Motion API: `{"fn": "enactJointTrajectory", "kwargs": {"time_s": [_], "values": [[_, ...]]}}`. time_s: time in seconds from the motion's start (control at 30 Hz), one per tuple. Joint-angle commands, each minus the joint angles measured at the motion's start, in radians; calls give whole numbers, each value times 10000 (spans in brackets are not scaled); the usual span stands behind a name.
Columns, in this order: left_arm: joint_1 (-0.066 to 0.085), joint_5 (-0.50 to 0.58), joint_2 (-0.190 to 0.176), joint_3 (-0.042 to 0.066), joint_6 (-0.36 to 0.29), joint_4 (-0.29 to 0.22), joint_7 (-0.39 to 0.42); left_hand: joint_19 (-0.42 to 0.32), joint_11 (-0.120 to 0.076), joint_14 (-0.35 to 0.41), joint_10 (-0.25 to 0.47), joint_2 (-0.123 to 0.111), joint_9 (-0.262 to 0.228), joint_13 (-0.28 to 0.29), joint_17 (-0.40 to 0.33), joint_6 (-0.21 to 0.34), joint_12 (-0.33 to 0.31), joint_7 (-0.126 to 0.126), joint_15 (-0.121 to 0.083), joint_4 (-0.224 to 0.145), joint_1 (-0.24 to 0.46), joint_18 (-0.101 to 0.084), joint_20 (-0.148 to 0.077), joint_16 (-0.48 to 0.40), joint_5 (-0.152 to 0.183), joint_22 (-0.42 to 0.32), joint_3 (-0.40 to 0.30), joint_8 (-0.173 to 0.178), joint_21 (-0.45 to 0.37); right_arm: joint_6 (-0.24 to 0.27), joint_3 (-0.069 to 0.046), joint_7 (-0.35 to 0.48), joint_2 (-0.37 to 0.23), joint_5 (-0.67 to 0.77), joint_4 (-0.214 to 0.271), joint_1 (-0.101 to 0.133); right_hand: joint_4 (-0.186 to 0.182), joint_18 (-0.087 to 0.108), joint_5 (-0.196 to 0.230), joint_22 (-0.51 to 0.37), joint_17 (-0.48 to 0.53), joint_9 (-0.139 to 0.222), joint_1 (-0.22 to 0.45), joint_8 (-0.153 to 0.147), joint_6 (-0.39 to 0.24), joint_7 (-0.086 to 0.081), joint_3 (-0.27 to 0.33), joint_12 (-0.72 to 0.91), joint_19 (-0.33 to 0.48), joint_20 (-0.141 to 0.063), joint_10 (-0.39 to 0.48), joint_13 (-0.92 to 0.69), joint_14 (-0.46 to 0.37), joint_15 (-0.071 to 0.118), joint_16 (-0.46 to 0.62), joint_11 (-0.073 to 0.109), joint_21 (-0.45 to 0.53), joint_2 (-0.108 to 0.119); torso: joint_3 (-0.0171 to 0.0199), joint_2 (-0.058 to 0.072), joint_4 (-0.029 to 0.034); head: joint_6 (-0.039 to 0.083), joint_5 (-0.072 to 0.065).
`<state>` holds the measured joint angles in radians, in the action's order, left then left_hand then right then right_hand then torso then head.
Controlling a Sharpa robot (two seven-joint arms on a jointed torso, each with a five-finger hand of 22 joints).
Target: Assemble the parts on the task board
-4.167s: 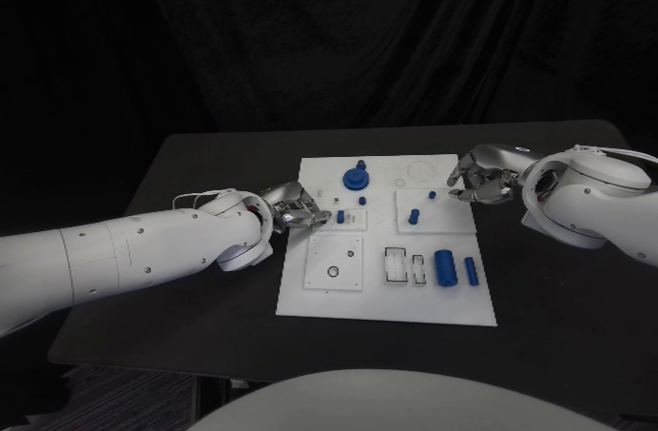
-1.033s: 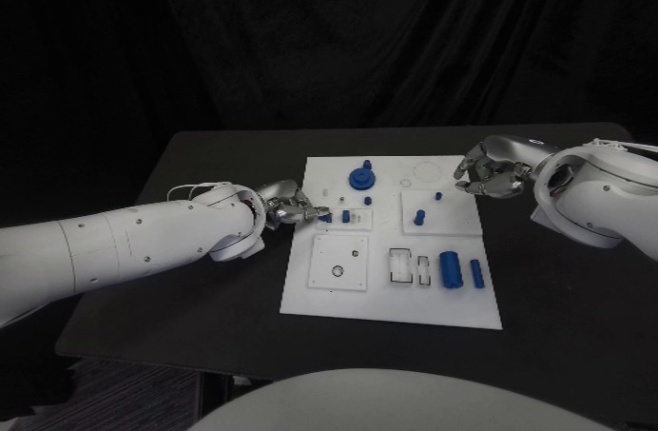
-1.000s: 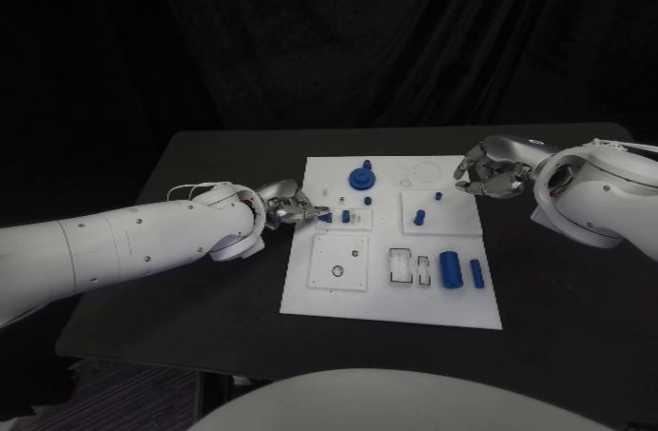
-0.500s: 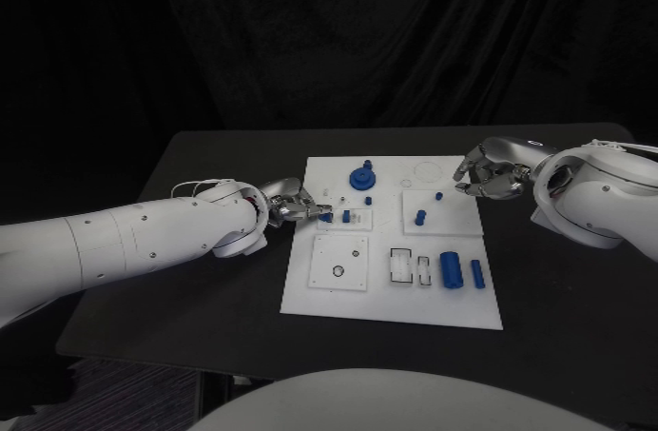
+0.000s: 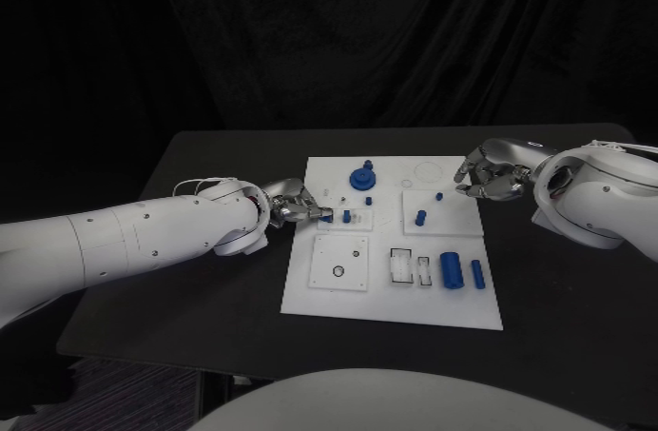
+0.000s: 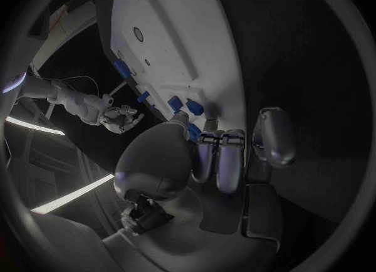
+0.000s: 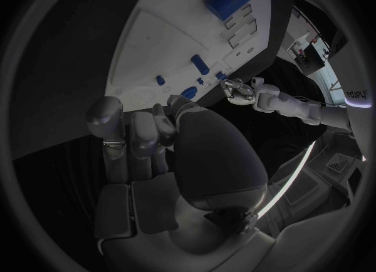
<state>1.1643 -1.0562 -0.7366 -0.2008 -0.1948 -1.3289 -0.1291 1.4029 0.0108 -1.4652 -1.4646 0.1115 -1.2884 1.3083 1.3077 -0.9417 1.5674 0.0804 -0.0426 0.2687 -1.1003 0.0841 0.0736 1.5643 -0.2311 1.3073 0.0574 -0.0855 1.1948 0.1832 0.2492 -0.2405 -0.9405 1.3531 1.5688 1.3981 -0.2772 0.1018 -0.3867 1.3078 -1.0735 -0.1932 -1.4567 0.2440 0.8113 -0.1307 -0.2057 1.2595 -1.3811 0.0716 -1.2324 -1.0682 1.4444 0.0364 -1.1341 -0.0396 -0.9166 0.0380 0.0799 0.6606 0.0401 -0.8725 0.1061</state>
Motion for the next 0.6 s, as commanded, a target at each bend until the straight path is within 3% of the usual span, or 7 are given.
{"fn": "enactJointTrajectory", "kwargs": {"time_s": [0.03,0.43,0.6], "values": [[-116,16,55,-104,816,-15,-256,-27,4,-1056,-1062,13,1037,2625,2631,-104,34,11,32,-88,-160,11,-21,65,-82,1514,-30,10,12,-143,-6,-186,5,27,-3,-24,-6,147,-32,999,19,-12,-39,38,54,-1,-75,-51,33,17,27,9,-51,-42,72,-16,58,-75,8,-3,-2,-2,1],[-118,16,-6,-105,850,58,-240,-66,-48,-1056,-1062,46,1231,2625,2631,-171,34,-49,-16,-413,-795,24,-64,65,-313,1495,-548,110,-53,-236,-6,-202,-4,27,-18,-42,-5,154,-32,988,49,-11,-42,40,56,-4,-83,-69,46,21,48,34,-63,-47,101,-21,107,-79,3,3,4,-2,4],[-120,16,-30,-105,835,81,-203,-100,-81,-1056,-1062,-149,1343,2625,2631,-180,34,-86,-43,-781,-1248,31,-94,65,-610,1484,-1132,141,-97,-277,-6,-205,-1,27,-36,-48,-5,154,-32,988,49,-11,-42,40,56,-4,-83,-69,46,21,48,34,-63,-47,101,-21,107,-79,-1,5,5,-2,19]]}}
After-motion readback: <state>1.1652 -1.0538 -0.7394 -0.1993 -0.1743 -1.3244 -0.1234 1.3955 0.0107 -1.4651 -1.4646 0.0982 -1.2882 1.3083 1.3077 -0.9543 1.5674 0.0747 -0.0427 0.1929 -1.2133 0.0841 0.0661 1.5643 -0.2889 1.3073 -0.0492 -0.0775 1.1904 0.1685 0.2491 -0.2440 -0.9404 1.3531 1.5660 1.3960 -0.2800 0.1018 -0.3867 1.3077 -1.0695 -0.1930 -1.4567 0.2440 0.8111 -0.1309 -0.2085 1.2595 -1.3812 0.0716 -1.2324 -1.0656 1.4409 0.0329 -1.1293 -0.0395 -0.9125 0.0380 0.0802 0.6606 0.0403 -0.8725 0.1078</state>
